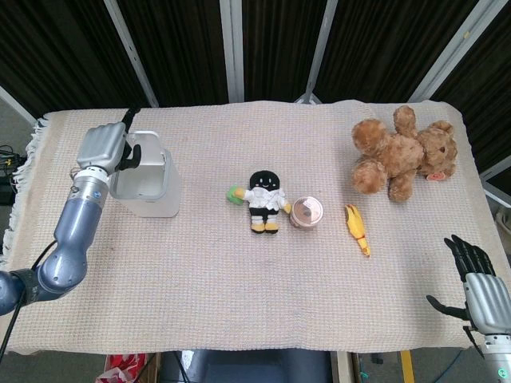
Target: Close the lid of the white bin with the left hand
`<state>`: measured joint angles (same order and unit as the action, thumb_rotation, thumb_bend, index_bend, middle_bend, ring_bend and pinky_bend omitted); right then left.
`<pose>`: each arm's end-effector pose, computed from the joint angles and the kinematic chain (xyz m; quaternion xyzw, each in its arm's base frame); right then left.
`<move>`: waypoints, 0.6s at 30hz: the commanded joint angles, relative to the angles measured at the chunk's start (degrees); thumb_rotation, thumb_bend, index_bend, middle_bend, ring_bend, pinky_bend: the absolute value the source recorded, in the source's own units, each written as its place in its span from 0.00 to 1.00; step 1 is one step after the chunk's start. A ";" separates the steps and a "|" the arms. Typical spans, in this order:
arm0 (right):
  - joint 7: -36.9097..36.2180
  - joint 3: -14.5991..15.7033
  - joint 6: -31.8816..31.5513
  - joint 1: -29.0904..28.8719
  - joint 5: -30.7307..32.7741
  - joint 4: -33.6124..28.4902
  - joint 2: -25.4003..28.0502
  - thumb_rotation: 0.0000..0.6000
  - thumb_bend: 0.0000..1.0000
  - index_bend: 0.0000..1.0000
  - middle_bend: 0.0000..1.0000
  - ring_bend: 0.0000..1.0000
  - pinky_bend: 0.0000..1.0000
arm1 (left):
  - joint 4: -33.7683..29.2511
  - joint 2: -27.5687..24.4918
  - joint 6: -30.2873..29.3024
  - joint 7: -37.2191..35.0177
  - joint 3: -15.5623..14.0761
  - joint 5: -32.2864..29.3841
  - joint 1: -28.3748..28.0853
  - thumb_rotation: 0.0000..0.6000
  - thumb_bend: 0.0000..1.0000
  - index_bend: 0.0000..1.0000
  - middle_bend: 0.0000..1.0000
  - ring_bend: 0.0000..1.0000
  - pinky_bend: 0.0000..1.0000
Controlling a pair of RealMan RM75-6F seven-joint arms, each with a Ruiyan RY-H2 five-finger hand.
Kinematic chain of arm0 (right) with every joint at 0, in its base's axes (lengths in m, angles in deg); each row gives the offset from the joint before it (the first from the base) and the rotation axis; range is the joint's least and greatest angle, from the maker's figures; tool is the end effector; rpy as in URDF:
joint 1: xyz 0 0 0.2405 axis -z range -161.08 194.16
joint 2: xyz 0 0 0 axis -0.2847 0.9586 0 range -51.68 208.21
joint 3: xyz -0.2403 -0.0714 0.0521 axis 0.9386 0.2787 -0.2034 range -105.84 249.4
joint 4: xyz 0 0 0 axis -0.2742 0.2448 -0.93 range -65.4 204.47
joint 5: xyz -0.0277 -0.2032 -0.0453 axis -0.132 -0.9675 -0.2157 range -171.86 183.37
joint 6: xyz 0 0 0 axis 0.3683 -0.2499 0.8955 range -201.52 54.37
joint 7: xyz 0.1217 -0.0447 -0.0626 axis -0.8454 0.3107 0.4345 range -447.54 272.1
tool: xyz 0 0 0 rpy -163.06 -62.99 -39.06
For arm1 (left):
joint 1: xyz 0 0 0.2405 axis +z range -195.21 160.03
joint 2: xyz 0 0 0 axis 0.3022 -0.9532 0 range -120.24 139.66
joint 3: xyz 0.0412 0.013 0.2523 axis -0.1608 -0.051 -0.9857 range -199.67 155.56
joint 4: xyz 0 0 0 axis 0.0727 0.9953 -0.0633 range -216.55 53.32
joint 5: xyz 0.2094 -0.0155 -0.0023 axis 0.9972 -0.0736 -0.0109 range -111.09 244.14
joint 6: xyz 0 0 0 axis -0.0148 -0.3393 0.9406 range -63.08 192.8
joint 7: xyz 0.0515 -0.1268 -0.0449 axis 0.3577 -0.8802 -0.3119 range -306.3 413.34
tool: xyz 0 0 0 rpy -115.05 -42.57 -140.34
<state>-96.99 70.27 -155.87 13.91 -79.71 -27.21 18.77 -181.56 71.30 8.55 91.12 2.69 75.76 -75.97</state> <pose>-0.3143 -0.1628 0.1685 0.5620 -0.4674 0.4001 0.5529 -0.0922 0.4270 0.1566 -0.5928 -0.4788 -0.3413 0.5503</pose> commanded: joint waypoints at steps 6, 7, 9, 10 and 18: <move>-0.72 -0.05 -0.09 0.13 0.04 0.01 0.33 1.00 0.19 0.00 0.00 0.00 0.00 | 2.74 3.30 -2.31 4.03 -1.38 -5.76 -5.36 1.00 0.60 0.19 1.00 0.94 1.00; -0.74 -0.03 -0.13 0.16 -0.01 0.01 0.34 1.00 0.19 0.00 0.00 0.00 0.00 | 2.74 3.40 -2.57 4.23 -1.55 -6.07 -5.60 1.00 0.61 0.21 1.00 0.94 1.00; -0.72 0.00 -0.22 0.23 -0.08 0.02 0.38 1.00 0.19 0.00 0.00 0.00 0.00 | 2.69 3.53 -3.06 4.50 -1.87 -6.41 -5.89 1.00 0.61 0.23 1.00 0.94 1.00; -0.73 0.01 -0.24 0.25 -0.10 0.02 0.39 1.00 0.19 0.00 0.00 0.00 0.00 | 2.66 3.55 -3.25 4.60 -2.00 -6.50 -5.97 1.00 0.61 0.23 1.00 0.94 1.00; -0.79 0.11 -0.46 0.47 -0.16 -0.10 0.53 1.00 0.19 0.00 0.00 0.00 0.00 | 2.34 2.76 -3.93 4.93 -2.84 -7.98 -5.78 1.00 0.62 0.27 1.00 0.94 1.00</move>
<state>-97.77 70.37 -156.33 14.37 -79.87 -27.30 19.29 -179.13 74.25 4.59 95.92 0.02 68.03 -81.82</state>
